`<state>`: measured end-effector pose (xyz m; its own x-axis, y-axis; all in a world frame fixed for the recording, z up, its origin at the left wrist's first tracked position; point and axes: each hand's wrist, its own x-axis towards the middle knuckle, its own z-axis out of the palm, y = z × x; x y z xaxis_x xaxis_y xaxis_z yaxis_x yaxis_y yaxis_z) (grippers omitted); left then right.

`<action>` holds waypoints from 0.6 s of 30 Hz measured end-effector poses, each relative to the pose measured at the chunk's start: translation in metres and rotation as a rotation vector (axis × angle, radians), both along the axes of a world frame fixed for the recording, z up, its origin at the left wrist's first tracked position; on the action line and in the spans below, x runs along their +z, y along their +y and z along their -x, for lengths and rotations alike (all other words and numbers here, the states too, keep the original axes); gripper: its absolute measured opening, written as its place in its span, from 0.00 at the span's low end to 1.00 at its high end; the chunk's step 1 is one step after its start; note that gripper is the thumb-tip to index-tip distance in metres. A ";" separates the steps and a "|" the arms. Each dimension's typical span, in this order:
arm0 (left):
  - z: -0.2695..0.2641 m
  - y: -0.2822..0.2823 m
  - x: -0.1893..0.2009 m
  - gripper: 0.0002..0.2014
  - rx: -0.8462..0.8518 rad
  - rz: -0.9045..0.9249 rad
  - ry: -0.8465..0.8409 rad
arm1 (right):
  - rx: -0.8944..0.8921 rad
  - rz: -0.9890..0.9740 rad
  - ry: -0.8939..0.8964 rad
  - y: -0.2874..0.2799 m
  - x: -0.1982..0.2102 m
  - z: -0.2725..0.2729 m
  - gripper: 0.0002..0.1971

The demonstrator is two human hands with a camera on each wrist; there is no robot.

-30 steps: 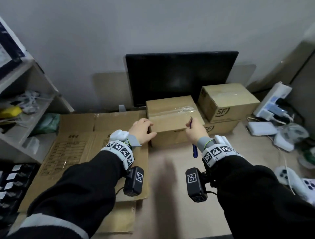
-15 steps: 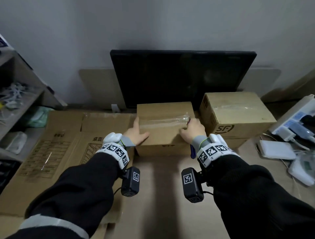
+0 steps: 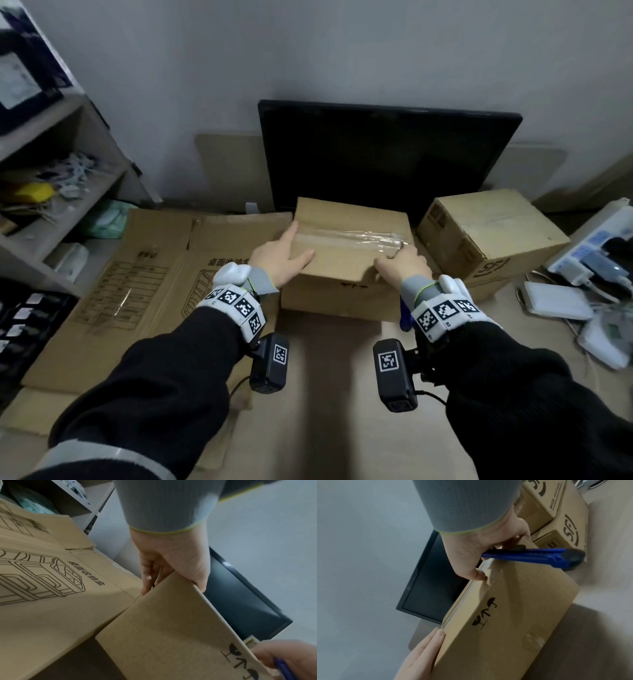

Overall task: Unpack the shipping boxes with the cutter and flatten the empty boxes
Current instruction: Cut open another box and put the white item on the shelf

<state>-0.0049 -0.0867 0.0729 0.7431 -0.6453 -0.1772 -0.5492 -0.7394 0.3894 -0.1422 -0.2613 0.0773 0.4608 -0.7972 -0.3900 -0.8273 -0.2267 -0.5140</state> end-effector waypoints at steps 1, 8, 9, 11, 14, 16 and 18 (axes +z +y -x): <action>0.003 0.006 0.005 0.36 0.001 0.029 -0.001 | -0.007 0.001 -0.014 0.007 0.008 0.005 0.33; 0.021 0.041 0.042 0.36 0.031 0.270 -0.032 | -0.052 0.212 -0.093 0.045 0.068 0.027 0.29; 0.022 0.048 0.046 0.36 0.029 0.288 -0.036 | -0.041 0.224 -0.099 0.051 0.076 0.028 0.28; 0.019 0.059 0.049 0.36 0.038 0.290 -0.039 | -0.017 0.209 -0.110 0.057 0.083 0.024 0.29; 0.012 0.103 0.051 0.36 0.068 0.279 -0.042 | 0.055 0.184 -0.128 0.090 0.087 0.018 0.31; 0.006 0.124 0.048 0.37 0.070 0.236 -0.036 | 0.095 0.149 -0.132 0.106 0.080 0.012 0.30; 0.000 0.154 0.042 0.37 0.086 0.191 -0.044 | 0.141 0.092 -0.125 0.130 0.070 0.006 0.29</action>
